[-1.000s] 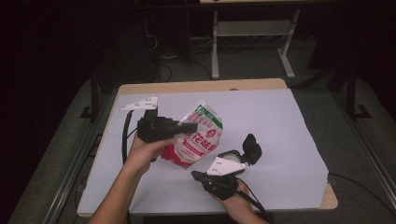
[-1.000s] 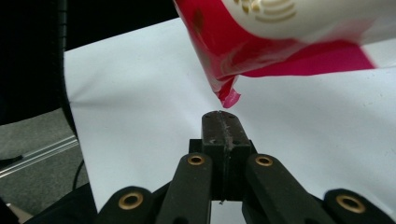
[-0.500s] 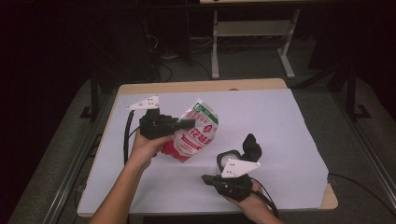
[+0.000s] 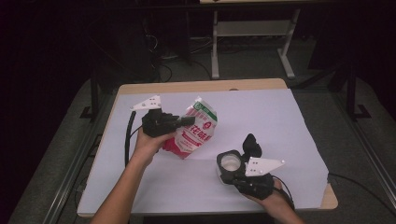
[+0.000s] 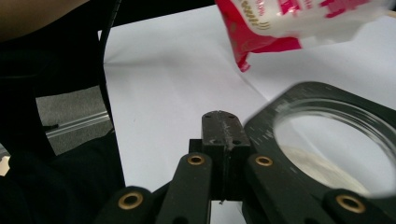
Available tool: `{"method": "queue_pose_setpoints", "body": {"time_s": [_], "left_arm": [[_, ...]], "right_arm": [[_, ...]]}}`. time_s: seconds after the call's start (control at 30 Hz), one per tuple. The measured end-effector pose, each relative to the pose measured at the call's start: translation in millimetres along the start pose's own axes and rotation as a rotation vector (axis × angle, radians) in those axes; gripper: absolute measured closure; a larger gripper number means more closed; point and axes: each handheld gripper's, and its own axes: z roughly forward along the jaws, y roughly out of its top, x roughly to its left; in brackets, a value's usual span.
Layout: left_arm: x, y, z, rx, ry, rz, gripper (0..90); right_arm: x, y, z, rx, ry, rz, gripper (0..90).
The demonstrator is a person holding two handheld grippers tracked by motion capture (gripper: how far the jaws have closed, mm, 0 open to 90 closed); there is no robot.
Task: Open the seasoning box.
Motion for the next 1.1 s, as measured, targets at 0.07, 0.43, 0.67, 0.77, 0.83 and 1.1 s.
{"method": "queue_pose_setpoints", "body": {"time_s": [0.07, 0.43, 0.67, 0.77, 0.83, 1.1], "left_arm": [[2.3, -3.7, -2.3, -0.004, 0.007, -0.005, 89.9], [8.2, -20.0, -21.3, -0.022, 0.045, -0.017, 89.9], [5.9, -22.8, -37.4, -0.017, 0.072, -0.008, 89.8], [5.8, -25.6, -46.2, -0.018, 0.079, -0.014, 89.7], [5.3, -26.7, -51.6, -0.014, 0.094, -0.015, 89.7], [-0.7, -29.0, -66.7, 0.044, 0.126, 0.012, 89.8]], "right_arm": [[-1.8, -1.7, -5.2, -0.007, 0.002, 0.007, 90.0], [-9.5, 1.1, -20.6, -0.046, 0.006, 0.023, 90.0], [-17.0, -1.0, -34.3, -0.066, -0.009, 0.037, 90.0], [-18.8, -2.6, -38.4, -0.069, -0.013, 0.043, 90.0], [-20.5, -3.9, -40.9, -0.067, -0.016, 0.044, 90.0], [-22.7, -9.8, -45.0, -0.048, -0.023, 0.056, 90.0]]}}
